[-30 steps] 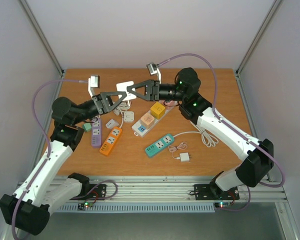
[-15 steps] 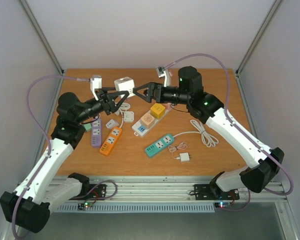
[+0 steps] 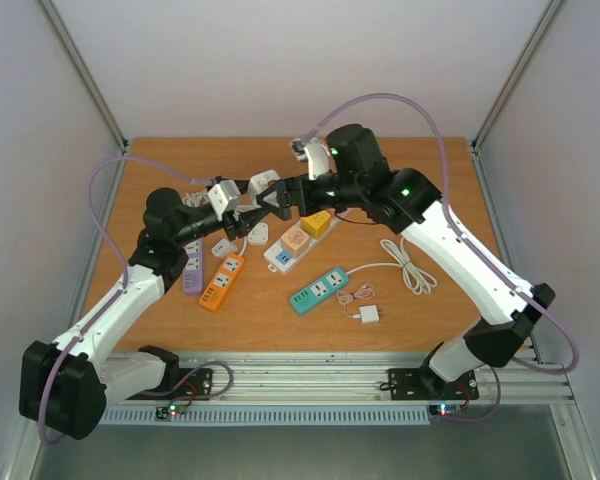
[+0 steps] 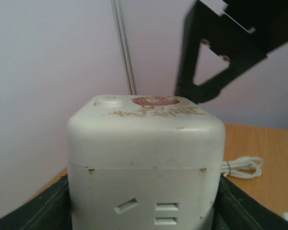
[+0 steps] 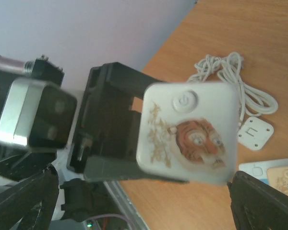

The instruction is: Insert the plug

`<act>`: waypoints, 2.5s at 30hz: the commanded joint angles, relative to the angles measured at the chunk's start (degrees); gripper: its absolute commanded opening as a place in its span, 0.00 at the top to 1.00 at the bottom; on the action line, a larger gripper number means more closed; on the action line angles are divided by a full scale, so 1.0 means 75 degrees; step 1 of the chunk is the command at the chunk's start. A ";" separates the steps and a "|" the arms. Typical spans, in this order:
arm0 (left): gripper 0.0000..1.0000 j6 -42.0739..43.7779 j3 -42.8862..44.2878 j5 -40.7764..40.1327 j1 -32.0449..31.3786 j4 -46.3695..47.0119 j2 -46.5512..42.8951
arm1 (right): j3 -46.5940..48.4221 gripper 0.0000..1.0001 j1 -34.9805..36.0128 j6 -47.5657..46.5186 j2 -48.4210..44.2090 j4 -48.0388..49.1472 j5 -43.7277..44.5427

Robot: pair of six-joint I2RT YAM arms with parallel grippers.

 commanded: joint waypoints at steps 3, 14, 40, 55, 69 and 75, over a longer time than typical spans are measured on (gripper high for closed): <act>0.56 0.2051 -0.0206 0.0460 -0.0053 0.1015 -0.0059 | 0.1135 0.04 0.0567 -0.0364 0.1065 -0.1431 0.2024; 0.57 0.3156 -0.0166 0.0377 -0.0276 -0.0144 0.0062 | 0.1989 0.17 0.0685 -0.0500 0.1914 -0.2129 0.2449; 0.00 -0.2583 0.2588 -0.4327 -0.0520 -0.4496 -0.0016 | -0.3362 0.54 -0.0664 -0.0910 -0.0730 -0.0630 0.2772; 0.01 -0.2499 0.3103 -0.5610 -0.0422 -0.9254 -0.1857 | -0.5011 0.54 -0.0110 -0.1719 -0.0435 0.0428 0.2246; 0.01 -0.1771 0.1123 -0.6852 -0.0422 -0.7132 -0.3161 | -0.5230 0.54 0.0122 -0.2021 0.0190 0.0380 0.1704; 0.01 -0.1703 0.1003 -0.6747 -0.0423 -0.7046 -0.3132 | -0.5115 0.54 0.0144 -0.1843 0.0461 0.0213 0.1975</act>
